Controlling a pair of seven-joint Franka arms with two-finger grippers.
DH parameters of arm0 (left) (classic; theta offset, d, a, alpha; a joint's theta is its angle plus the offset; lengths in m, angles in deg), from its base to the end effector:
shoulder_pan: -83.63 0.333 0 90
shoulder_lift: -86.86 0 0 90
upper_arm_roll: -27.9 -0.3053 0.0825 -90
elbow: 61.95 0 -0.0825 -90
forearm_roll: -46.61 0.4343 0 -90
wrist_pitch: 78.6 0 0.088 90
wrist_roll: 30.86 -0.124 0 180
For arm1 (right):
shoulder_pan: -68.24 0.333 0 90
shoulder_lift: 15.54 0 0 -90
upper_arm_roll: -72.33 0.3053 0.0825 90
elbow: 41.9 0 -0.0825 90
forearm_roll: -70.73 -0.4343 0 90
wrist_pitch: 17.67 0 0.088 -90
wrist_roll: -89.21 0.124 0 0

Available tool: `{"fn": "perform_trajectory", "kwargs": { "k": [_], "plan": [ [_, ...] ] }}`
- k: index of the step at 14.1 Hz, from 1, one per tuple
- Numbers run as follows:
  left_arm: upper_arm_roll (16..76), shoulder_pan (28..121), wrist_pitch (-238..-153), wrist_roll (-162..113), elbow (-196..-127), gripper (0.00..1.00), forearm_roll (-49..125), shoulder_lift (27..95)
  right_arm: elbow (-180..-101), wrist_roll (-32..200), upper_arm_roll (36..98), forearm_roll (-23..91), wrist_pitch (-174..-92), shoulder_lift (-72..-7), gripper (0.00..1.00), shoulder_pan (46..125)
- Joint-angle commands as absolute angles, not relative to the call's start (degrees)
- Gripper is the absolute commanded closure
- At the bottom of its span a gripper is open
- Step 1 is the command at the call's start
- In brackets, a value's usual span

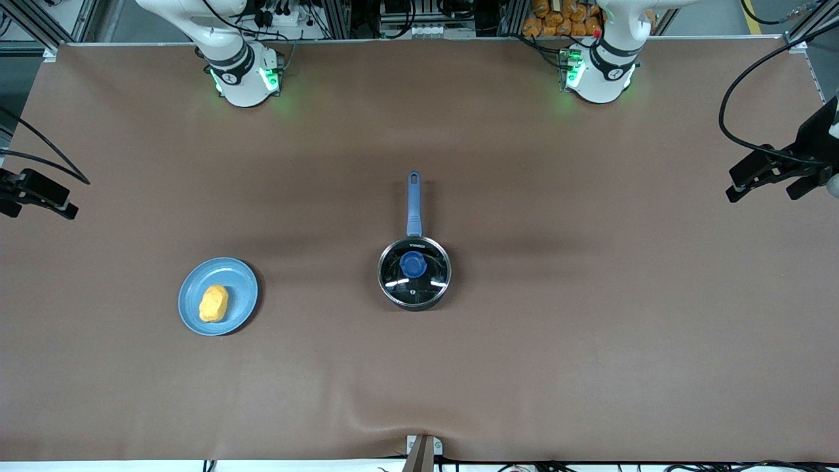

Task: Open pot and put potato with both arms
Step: 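Move the right gripper toward the blue plate with the yellow potato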

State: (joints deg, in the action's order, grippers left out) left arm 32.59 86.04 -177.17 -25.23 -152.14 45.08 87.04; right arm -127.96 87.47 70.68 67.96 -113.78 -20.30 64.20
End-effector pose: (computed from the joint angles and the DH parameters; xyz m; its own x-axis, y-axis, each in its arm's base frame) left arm 0.6207 -0.0277 0.6115 0.9874 0.0628 0.1455 0.0574 -0.9975 0.0409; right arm 0.6395 -0.0575 0.5915 0.9929 -0.0733 0.0935 -0.0695 -0.9966 -0.0431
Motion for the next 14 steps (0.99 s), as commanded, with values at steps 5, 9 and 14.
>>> {"fn": "perform_trajectory", "kwargs": {
  "k": [5, 9, 14],
  "plan": [
    [32.5, 85.7, -175.7, -26.1, -152.0, 0.0, 44.5, 86.5, -129.0, 86.7, 71.5, 68.1, -116.4, -26.7, 0.0, 62.9],
    [32.6, 85.9, -175.6, -26.2, -152.1, 0.0, 44.5, 86.5, -133.9, 86.8, 71.5, 67.9, -121.4, -29.9, 0.0, 63.2],
    [32.6, 85.9, -175.7, -26.1, -152.0, 0.0, 44.1, 86.2, -134.9, 87.2, 71.5, 67.2, -127.1, -37.0, 0.0, 63.2]
  ]
}}
